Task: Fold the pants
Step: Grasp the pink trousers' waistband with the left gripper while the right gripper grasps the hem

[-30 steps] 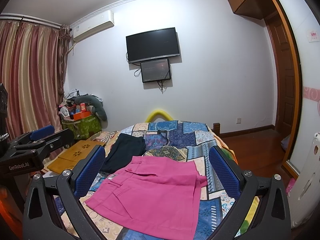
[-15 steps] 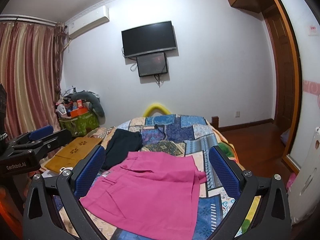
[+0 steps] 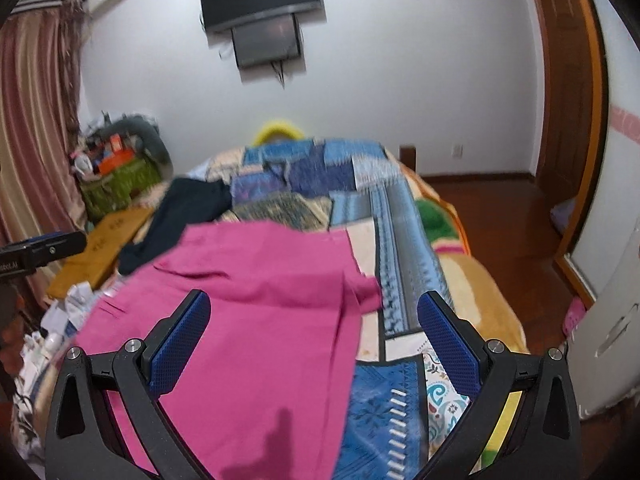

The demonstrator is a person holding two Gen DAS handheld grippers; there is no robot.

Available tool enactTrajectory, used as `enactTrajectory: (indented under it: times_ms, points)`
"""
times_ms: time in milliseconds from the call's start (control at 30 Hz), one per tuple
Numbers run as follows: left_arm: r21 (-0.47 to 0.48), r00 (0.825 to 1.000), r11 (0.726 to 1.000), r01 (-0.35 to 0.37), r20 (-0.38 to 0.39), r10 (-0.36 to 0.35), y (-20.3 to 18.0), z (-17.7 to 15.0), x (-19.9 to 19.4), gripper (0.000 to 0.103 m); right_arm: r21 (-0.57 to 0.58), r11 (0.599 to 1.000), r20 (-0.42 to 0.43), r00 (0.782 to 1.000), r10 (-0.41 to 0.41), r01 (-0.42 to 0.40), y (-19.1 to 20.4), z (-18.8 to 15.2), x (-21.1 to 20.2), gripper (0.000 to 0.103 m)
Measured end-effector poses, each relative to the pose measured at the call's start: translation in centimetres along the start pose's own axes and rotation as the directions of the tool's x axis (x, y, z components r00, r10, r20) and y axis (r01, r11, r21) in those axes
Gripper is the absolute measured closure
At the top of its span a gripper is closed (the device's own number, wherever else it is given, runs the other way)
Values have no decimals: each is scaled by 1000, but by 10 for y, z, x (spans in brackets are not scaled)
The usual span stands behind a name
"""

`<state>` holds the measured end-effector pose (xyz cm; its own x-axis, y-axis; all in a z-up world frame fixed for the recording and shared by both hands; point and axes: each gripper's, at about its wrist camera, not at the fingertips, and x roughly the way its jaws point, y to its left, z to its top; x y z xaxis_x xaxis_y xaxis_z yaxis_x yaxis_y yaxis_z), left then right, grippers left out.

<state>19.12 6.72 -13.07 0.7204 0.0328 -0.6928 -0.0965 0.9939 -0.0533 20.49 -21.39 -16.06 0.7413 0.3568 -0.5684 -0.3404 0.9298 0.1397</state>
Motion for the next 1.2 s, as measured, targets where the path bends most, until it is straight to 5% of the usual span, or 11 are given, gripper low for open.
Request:
enactTrajectory:
  times_ms: [167, 333, 733, 867, 967, 1100, 1200]
  points:
    - [-3, 990, 1000, -8, -139, 7, 23, 2, 51, 25, 3, 999, -97, 995, 34, -34, -14, -2, 29, 1]
    - [-14, 971, 1000, 9, -239, -12, 36, 4, 86, 52, 41, 997, -141, 988, 63, -58, -27, 2, 51, 14]
    - [-44, 921, 993, 106, -372, -114, 38, 2, 138, 58, 48, 990, -249, 959, 138, -130, -39, 14, 110, 48]
    - [-99, 904, 983, 156, -387, -183, 42, 0, 143, 79, 59, 986, -284, 945, 164, -153, -42, 16, 123, 59]
    - [-69, 905, 985, 160, -388, -174, 36, 0, 140, 94, 47, 984, -304, 936, 179, -173, -38, 15, 126, 73]
    - [11, 921, 993, 121, -374, -108, 27, 0, 135, 100, -28, 985, -347, 926, 150, -171, -27, 13, 134, 95]
    - [48, 933, 995, 90, -352, -67, 26, -2, 129, 100, -64, 986, -352, 928, 124, -156, -28, 13, 137, 98]
